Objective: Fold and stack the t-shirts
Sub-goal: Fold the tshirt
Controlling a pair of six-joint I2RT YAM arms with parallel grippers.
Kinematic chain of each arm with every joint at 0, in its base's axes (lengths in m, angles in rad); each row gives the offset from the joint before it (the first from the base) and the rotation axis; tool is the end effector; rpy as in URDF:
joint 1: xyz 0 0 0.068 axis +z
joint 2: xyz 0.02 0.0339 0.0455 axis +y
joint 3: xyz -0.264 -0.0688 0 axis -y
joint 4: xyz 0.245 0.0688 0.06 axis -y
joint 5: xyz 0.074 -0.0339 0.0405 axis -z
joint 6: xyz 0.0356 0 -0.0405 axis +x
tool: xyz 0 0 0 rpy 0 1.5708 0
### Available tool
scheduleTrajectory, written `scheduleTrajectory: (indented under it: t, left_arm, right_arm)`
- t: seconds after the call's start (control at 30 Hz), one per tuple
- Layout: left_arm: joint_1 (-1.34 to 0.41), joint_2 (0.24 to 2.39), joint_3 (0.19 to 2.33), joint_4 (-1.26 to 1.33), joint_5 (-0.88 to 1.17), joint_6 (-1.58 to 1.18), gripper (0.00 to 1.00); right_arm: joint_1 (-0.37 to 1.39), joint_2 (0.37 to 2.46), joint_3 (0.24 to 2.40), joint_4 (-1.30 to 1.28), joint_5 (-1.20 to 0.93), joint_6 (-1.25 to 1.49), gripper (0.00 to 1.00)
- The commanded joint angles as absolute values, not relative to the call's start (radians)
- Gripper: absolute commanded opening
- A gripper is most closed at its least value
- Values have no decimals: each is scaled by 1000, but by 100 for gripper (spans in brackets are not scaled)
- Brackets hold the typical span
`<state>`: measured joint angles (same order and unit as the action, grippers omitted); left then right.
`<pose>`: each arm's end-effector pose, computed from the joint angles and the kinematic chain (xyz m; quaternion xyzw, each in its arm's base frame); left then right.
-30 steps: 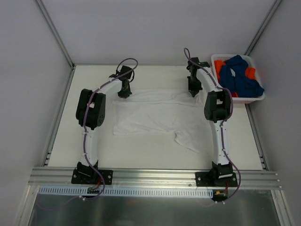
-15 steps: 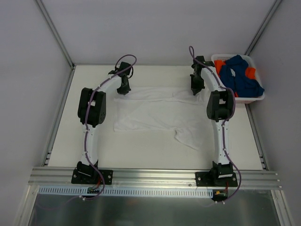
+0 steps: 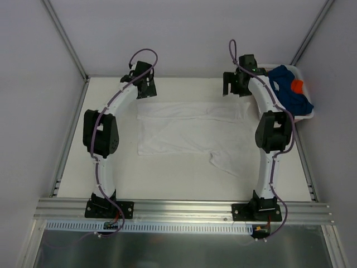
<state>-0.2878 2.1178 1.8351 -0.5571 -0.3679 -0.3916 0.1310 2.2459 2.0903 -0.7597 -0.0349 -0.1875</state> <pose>0.4648 -0.1242 0.2484 -0.1129 0.9136 0.0440 0.3882 0.4987 0.0670 0.2540 -0.1557 0.9338 0.0074 0.3222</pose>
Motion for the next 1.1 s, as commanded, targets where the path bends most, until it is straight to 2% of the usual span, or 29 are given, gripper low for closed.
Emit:
scheduleTrajectory:
  t: [0.0, 0.07, 0.17, 0.23, 0.27, 0.3, 0.37, 0.5, 0.67, 1.07]
  left_arm:
    - [-337, 1823, 1867, -508, -469, -338, 99]
    - [-389, 1755, 1795, -508, -495, -327, 99]
    - [-443, 1619, 1610, -506, -502, -365, 99]
    - [-485, 1530, 1496, -488, -491, -402, 99]
    - [-512, 1464, 1367, -467, -483, -425, 99]
    - [-524, 1427, 1298, -434, -476, -433, 99]
    - [-540, 1321, 1103, -338, -434, -471, 99]
    - [-561, 1174, 867, -242, -399, -525, 99]
    - [-569, 1161, 744, -238, -443, -543, 99]
    - [-571, 1264, 667, -195, -422, -586, 99]
  right_arm:
    - [167, 1938, 2160, -653, -95, -253, 90]
    - [198, 1860, 2152, -704, -62, -238, 90]
    - [245, 1682, 1995, -730, -29, -184, 88]
    - [288, 1533, 1777, -707, -8, -135, 88]
    - [305, 1484, 1696, -692, -6, -118, 87]
    - [325, 1436, 1539, -674, 58, -101, 87]
    - [380, 1310, 1395, -623, 72, -51, 87]
    - [462, 1169, 1119, -580, 161, 64, 84]
    - [511, 1132, 885, -563, 219, 149, 81]
    - [557, 1287, 755, -574, 347, 262, 79]
